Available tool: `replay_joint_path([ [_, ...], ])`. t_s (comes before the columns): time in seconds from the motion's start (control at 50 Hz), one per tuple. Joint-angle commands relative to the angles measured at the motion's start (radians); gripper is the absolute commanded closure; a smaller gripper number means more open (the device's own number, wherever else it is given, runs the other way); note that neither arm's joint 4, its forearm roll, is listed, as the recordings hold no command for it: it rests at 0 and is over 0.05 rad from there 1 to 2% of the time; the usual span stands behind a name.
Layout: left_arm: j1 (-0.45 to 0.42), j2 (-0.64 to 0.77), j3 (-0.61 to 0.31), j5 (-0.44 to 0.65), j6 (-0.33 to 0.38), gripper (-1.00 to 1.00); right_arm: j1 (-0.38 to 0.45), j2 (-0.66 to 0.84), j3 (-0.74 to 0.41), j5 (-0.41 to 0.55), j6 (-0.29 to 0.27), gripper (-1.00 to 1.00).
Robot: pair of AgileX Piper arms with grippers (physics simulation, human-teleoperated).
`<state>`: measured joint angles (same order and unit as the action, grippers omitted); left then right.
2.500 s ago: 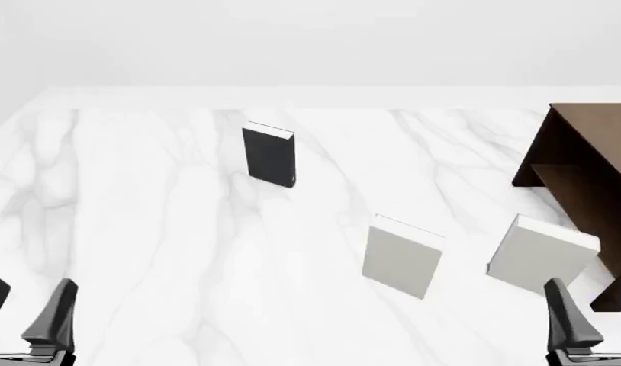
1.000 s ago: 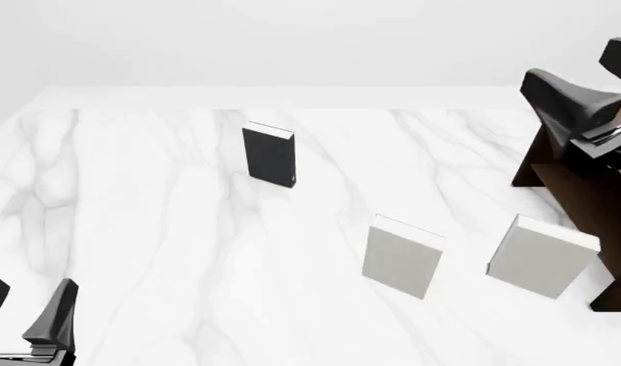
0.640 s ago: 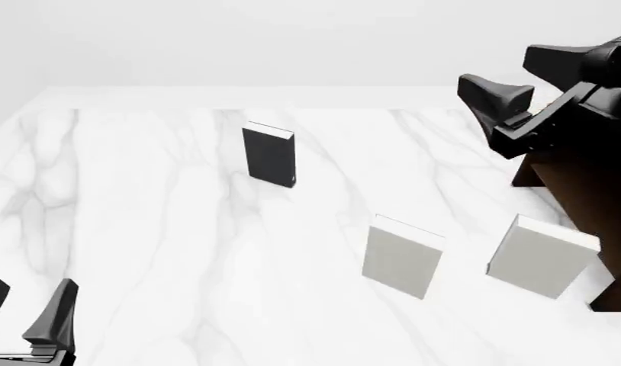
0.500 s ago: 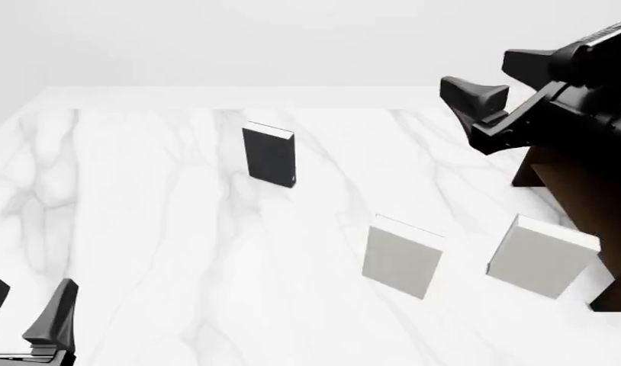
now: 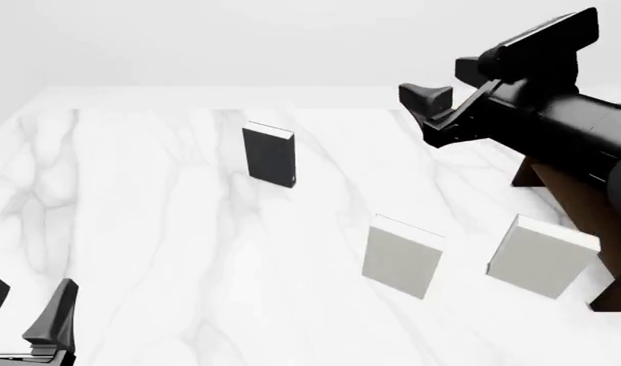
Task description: Pick up the book on the left and place it on top of the shelf.
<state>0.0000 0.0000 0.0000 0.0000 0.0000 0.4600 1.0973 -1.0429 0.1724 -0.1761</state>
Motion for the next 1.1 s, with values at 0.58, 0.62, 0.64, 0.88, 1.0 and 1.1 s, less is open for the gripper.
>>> replay_joint_path([
  [0.58, 0.0, 0.0, 0.0, 0.0, 0.0, -1.0, 0.064, 0.24, -0.057, -0.176, 0.074, -1.0],
  [0.62, 0.0, 0.0, 0.0, 0.0, 0.0, -1.0, 0.066, 0.262, -0.068, -0.185, 0.088, -1.0],
  [0.64, 0.0, 0.0, 0.0, 0.0, 0.0, -1.0, 0.067, 0.269, -0.07, -0.186, 0.09, -1.0],
  [0.88, 0.0, 0.0, 0.0, 0.0, 0.0, -1.0, 0.062, 0.362, -0.098, -0.231, 0.101, -1.0],
  [1.0, 0.0, 0.0, 0.0, 0.0, 0.0, -1.0, 0.053, 0.414, -0.131, -0.254, 0.109, -1.0],
  [1.1, 0.0, 0.0, 0.0, 0.0, 0.0, -1.0, 0.054, 0.446, -0.15, -0.264, 0.111, -1.0],
])
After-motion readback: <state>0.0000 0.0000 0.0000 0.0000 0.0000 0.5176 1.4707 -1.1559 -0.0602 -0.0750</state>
